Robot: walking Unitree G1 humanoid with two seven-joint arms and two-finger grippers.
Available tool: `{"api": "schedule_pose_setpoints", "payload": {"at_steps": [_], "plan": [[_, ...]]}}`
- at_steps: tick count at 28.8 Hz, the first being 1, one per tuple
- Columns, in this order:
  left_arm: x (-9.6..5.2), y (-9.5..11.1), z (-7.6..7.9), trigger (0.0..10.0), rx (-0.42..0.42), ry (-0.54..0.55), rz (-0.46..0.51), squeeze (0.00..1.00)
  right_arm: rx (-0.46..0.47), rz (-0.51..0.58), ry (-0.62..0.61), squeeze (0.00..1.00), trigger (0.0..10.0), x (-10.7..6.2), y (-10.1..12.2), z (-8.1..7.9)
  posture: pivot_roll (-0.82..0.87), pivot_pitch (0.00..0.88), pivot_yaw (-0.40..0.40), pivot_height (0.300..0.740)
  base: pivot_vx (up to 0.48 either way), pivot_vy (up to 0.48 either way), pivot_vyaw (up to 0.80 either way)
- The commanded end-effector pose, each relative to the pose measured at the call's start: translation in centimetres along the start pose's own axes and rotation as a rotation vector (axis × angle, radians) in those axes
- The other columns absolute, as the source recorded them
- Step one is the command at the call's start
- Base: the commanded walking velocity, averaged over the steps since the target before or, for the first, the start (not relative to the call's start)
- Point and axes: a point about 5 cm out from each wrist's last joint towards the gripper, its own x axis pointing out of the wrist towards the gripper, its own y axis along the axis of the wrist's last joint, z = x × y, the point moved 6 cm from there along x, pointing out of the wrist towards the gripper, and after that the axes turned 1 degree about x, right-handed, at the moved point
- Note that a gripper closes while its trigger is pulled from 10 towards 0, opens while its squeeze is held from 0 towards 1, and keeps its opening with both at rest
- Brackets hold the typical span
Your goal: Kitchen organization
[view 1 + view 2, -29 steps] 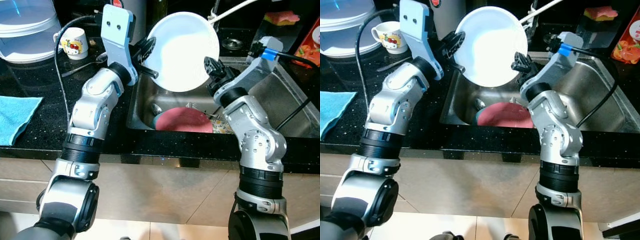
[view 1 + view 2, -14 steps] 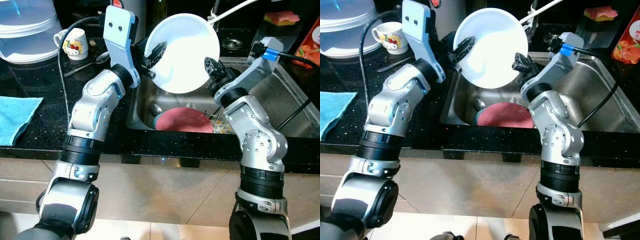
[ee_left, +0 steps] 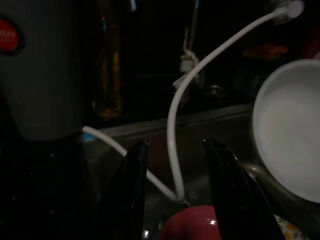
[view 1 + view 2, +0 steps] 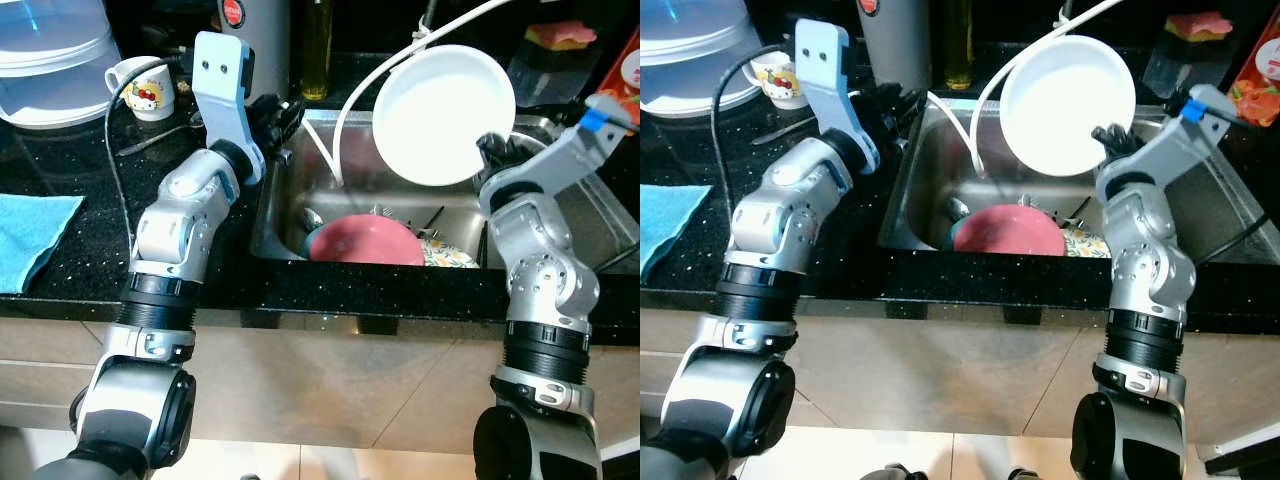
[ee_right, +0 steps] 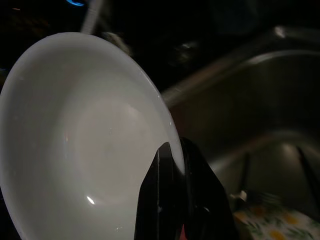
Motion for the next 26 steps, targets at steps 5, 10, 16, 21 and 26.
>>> {"api": "schedule_pose_setpoints", "payload": {"at_steps": [5, 10, 16, 21, 26], "plan": [[-0.1, -1.0, -0.9, 10.0, 0.003, 0.040, -0.048, 0.00, -0.027, -0.105, -0.145, 0.00, 10.0, 0.8, -2.5, 2.7, 0.12, 0.090, 0.035, 0.740, 0.000, 0.000, 0.00], [-0.1, -1.1, -0.9, 10.0, 0.000, 0.042, -0.053, 0.00, 0.044, -0.177, -0.102, 0.00, 10.0, 1.9, -3.3, 1.7, 0.11, 0.095, 0.039, 0.740, 0.000, 0.000, 0.00], [-0.2, -2.0, 1.6, 10.0, 0.074, -0.054, -0.076, 0.00, -0.040, -0.373, -0.064, 0.00, 10.0, 2.4, -7.7, 1.2, 0.11, 0.100, 0.025, 0.740, 0.000, 0.000, 0.00], [-0.5, -2.7, 2.7, 10.0, 0.070, -0.080, -0.096, 0.00, -0.083, -0.453, -0.040, 0.00, 10.0, 2.0, -10.2, 1.0, 0.11, 0.106, 0.019, 0.740, 0.000, 0.000, 0.00], [-0.5, -3.1, 2.9, 10.0, 0.065, -0.091, -0.106, 0.00, -0.084, -0.491, 0.070, 0.75, 10.0, 1.9, -11.4, -0.9, 0.11, 0.104, 0.018, 0.740, 0.000, 0.000, 0.00]]}}
